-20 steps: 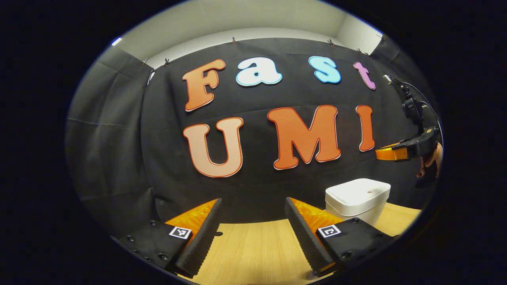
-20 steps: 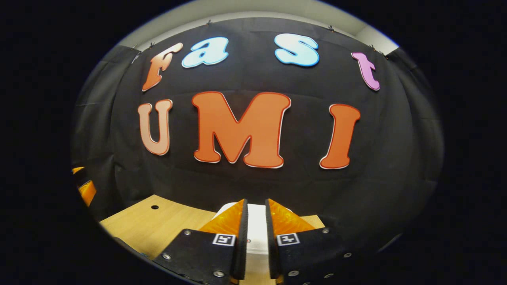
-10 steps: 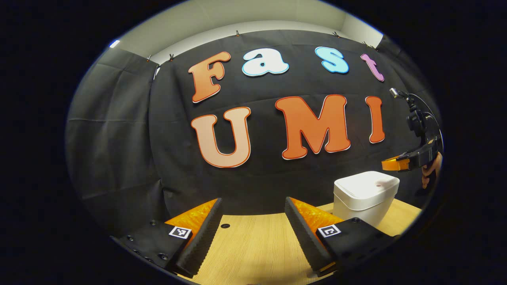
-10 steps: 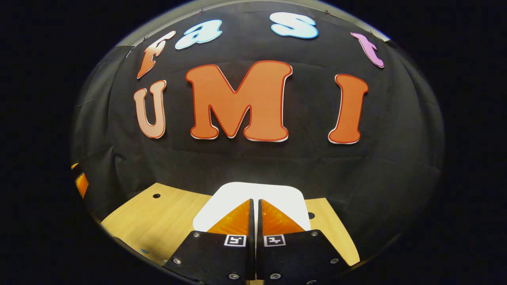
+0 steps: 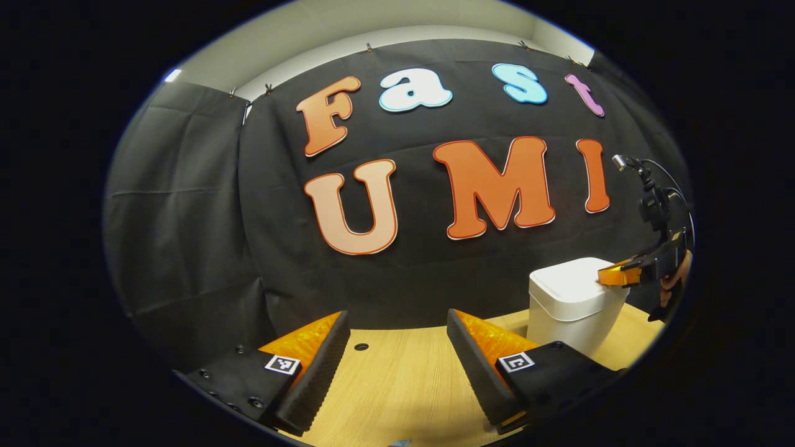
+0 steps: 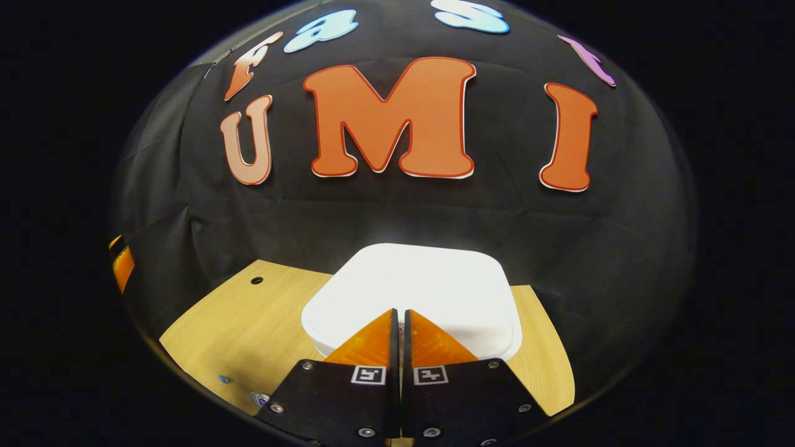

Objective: Press the lid of the desktop garbage bin to open it, pick up the crumpled paper on the desktop and throw it into the bin, then pick up the pop can on the desktop and drop it into the bin, and finally close the garbage bin lid.

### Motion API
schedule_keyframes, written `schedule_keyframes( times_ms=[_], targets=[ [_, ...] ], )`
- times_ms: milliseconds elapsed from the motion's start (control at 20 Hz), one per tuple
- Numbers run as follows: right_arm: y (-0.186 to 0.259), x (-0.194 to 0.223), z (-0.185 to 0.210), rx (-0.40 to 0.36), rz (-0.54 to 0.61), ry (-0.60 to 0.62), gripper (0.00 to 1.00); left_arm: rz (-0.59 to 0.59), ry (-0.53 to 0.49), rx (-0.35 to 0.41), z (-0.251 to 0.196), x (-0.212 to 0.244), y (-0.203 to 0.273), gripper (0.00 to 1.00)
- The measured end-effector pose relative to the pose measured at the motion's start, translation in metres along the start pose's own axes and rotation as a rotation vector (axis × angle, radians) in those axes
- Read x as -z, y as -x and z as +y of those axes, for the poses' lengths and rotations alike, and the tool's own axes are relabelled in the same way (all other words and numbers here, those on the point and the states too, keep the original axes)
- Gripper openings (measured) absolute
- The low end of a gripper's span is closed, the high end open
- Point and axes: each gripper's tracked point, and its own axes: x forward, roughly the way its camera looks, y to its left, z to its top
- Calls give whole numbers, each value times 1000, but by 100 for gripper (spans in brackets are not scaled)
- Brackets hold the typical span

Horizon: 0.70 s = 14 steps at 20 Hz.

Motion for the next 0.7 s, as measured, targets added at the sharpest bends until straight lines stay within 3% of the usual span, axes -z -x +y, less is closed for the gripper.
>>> schedule_keyframes(
  times_ms=[300,700],
  targets=[
    [3,6,-1,8,4,24,2,14,-9,7,-17,1,2,100],
    [6,-4,3,-58,-23,5,1,25,-20,-32,-19,2,10,100]
  ],
)
